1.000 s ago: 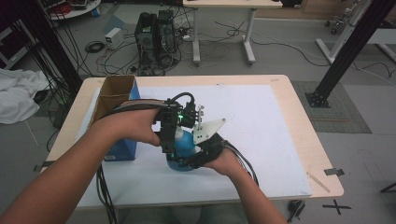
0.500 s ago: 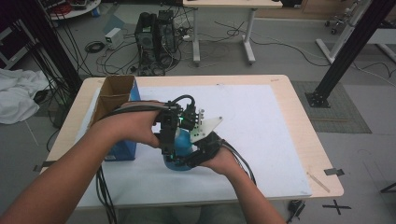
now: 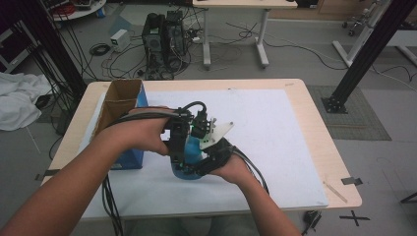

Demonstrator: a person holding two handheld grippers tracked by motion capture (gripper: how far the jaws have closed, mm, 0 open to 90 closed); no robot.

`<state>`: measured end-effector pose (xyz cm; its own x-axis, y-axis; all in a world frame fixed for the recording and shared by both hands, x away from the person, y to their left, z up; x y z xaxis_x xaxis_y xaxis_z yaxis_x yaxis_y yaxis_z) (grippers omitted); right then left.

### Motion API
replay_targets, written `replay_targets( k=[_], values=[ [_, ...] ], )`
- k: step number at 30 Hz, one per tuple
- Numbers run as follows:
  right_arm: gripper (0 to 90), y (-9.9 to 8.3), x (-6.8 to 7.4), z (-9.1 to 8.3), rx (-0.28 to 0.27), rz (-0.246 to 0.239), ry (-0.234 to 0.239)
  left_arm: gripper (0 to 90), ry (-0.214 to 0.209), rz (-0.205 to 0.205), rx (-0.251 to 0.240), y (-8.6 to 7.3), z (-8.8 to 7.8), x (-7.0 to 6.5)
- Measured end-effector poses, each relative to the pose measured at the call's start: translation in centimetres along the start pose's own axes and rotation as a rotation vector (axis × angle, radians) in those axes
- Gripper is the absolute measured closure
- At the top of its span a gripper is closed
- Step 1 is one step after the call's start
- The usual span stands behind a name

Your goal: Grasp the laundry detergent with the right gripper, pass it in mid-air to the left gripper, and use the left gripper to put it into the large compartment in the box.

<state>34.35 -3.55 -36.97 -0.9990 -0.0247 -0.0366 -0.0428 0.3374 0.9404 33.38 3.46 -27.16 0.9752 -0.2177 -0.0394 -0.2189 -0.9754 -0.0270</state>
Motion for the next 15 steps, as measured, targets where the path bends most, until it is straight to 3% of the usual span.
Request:
replay_targets(
  k=[2, 3, 4, 5, 12, 13, 15],
  values=[
    [45.7, 0.02, -0.09, 0.02, -0.002, -0.008, 0.000, 10.4, 0.002, -0.002, -0.002, 0.00, 0.01, 0.01],
    [45.7, 0.25, -0.55, 0.32, -0.041, -0.080, 0.005, 10.7, 0.004, -0.002, -0.002, 0.02, 0.00, 0.02],
    [45.7, 0.25, -0.55, 0.32, -0.041, -0.080, 0.005, 11.0, 0.004, -0.002, -0.002, 0.02, 0.00, 0.02],
    [45.7, 0.10, -0.30, 0.15, -0.020, -0.033, 0.001, 11.0, 0.010, -0.001, 0.000, 0.05, -0.01, 0.02],
    [45.7, 0.16, -0.59, 0.26, -0.032, -0.066, 0.005, 14.7, 0.017, 0.013, 0.016, 0.17, 0.04, 0.11],
    [45.7, 0.03, -0.40, 0.09, -0.013, -0.028, -0.001, 15.1, 0.014, 0.002, 0.012, 0.20, 0.11, 0.03],
    [45.7, 0.08, -0.48, 0.09, -0.019, -0.037, -0.002, 16.7, 0.023, 0.010, 0.013, 0.24, 0.09, 0.03]
  ],
)
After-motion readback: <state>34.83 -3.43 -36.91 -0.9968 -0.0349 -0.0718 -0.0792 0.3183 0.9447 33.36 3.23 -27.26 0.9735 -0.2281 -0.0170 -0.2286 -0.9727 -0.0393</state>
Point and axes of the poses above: each handheld gripper's, and its own axes: z roughly forward along the jaws, y roughly out of its top, x roughly to its left, the point moved 3 cm from there along z, roughly forward along the jaws, and after that the axes turned 9 degrees about z, right-handed, at the moved point
